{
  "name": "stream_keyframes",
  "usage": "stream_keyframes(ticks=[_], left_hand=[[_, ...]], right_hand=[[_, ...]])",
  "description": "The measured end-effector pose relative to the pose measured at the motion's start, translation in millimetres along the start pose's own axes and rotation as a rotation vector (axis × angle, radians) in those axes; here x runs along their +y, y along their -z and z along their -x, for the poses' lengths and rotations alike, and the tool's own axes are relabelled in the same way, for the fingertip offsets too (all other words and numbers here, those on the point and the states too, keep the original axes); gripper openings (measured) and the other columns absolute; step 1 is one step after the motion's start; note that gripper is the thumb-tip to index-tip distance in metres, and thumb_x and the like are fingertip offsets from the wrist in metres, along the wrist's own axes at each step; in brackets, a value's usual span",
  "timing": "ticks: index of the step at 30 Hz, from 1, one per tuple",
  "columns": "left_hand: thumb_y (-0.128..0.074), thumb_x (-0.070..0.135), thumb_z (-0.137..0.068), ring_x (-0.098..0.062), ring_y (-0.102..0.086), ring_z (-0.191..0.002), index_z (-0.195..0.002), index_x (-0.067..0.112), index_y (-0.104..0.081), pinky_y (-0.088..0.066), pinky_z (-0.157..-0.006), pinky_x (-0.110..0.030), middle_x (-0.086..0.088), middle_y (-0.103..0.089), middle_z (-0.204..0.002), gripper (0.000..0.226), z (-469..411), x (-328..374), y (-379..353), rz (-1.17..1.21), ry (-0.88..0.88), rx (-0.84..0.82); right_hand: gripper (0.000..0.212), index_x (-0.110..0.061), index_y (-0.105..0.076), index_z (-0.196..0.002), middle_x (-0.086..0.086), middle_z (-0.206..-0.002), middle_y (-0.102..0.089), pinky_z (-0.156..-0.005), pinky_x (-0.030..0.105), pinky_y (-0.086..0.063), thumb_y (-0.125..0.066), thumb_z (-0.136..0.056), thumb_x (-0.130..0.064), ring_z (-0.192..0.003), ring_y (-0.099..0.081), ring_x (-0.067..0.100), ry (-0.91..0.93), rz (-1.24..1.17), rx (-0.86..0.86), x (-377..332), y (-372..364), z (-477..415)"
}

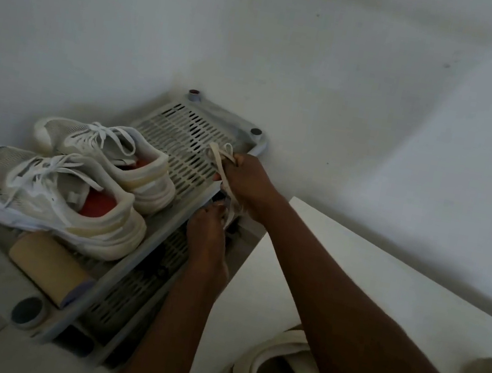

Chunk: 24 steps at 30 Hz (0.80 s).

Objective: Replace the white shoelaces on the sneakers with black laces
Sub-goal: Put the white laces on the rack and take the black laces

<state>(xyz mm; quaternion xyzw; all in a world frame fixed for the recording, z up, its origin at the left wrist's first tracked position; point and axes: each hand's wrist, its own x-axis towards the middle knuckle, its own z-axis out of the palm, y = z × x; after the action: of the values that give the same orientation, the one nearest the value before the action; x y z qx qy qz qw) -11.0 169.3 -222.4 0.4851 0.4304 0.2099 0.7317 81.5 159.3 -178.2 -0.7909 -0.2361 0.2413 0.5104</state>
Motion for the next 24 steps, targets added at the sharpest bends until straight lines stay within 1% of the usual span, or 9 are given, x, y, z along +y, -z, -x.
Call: stream_keyframes(ticks=[2,4,8,11,12,14,17,21,24], left_hand=[[-0.047,0.008,-0.096,-0.044,-0.054,-0.101,-0.116,-0.018,-0.052,-0.043,-0.087,-0.042,-0.029,-0.059,-0.096,0.033,-5.8,-0.8,4.8,0.010,-0.007,0.033],[-0.048,0.011,-0.095,-0.026,-0.056,-0.088,-0.108,-0.005,-0.064,-0.044,-0.080,-0.034,-0.016,-0.063,-0.098,0.026,-8.3,-0.2,8.1,0.037,0.013,0.054],[-0.045,0.012,-0.094,-0.018,-0.052,-0.069,-0.073,0.017,-0.060,-0.041,-0.062,-0.026,-0.005,-0.058,-0.075,0.026,-18.5,-9.0,9.1,0.033,0.026,0.043],[-0.043,0.007,-0.094,-0.038,-0.051,-0.062,-0.095,-0.009,-0.064,-0.033,-0.051,-0.022,-0.025,-0.057,-0.075,0.026,-21.1,-10.0,9.2,0.048,0.072,0.082],[-0.043,0.007,-0.094,-0.048,-0.055,-0.079,-0.107,-0.014,-0.059,-0.036,-0.052,-0.022,-0.035,-0.059,-0.092,0.030,-22.3,-12.4,8.4,0.056,0.084,0.100],[-0.042,0.006,-0.095,-0.046,-0.052,-0.111,-0.119,-0.014,-0.053,-0.051,-0.069,-0.034,-0.033,-0.055,-0.120,0.034,-25.3,-17.0,7.4,0.057,0.098,0.111],[-0.038,0.008,-0.099,-0.043,-0.041,-0.128,-0.132,-0.010,-0.047,-0.034,-0.108,-0.044,-0.032,-0.045,-0.135,0.038,-30.3,-20.6,8.2,0.105,0.157,0.088],[-0.030,0.012,-0.105,-0.032,-0.040,-0.134,-0.138,-0.004,-0.041,-0.028,-0.111,-0.036,-0.023,-0.043,-0.144,0.039,-41.2,-29.5,10.5,0.053,0.176,0.134],[-0.031,0.016,-0.105,-0.032,-0.042,-0.132,-0.139,-0.004,-0.040,-0.033,-0.107,-0.035,-0.022,-0.044,-0.143,0.040,-42.6,-36.5,12.5,0.016,0.165,0.151]], right_hand=[[0.029,0.003,-0.064,-0.095,0.013,-0.077,-0.065,-0.062,0.031,-0.047,-0.046,-0.101,-0.018,-0.058,-0.055,0.014,-0.012,-0.028,-0.025,6.3,-6.5,-4.1],[0.034,0.011,-0.063,-0.093,0.022,-0.082,-0.063,-0.063,0.031,-0.046,-0.046,-0.101,-0.018,-0.064,-0.054,0.020,-0.008,-0.005,-0.045,14.5,-13.3,-5.3],[0.032,0.001,-0.061,-0.080,0.008,-0.066,-0.057,-0.058,0.026,-0.047,-0.046,-0.100,-0.019,-0.053,-0.051,0.013,-0.008,0.055,-0.110,25.9,-22.4,-5.4],[0.031,0.005,-0.063,-0.092,0.015,-0.073,-0.056,-0.063,0.030,-0.046,-0.047,-0.100,-0.020,-0.057,-0.050,0.016,-0.019,0.068,-0.097,32.5,-29.5,-9.9],[0.032,0.006,-0.062,-0.093,0.014,-0.073,-0.056,-0.062,0.028,-0.044,-0.047,-0.100,-0.021,-0.058,-0.050,0.016,-0.021,0.086,-0.092,34.9,-31.6,-9.9],[0.033,0.007,-0.060,-0.092,0.012,-0.074,-0.055,-0.062,0.028,-0.042,-0.046,-0.101,-0.022,-0.064,-0.051,0.018,-0.014,0.125,-0.068,37.1,-34.4,-11.4],[0.032,0.007,-0.059,-0.093,0.012,-0.077,-0.053,-0.064,0.029,-0.040,-0.046,-0.101,-0.021,-0.069,-0.051,0.020,0.005,0.139,-0.037,34.8,-36.5,-18.0],[0.027,0.006,-0.060,-0.095,0.011,-0.083,-0.054,-0.068,0.026,-0.037,-0.043,-0.101,-0.014,-0.075,-0.052,0.020,-0.013,0.177,-0.035,42.5,-37.8,-22.0],[0.027,0.004,-0.053,-0.118,0.011,-0.104,-0.056,-0.077,0.022,-0.036,-0.042,-0.101,-0.015,-0.096,-0.054,0.023,-0.041,0.088,0.072,52.2,-40.3,-8.7]])
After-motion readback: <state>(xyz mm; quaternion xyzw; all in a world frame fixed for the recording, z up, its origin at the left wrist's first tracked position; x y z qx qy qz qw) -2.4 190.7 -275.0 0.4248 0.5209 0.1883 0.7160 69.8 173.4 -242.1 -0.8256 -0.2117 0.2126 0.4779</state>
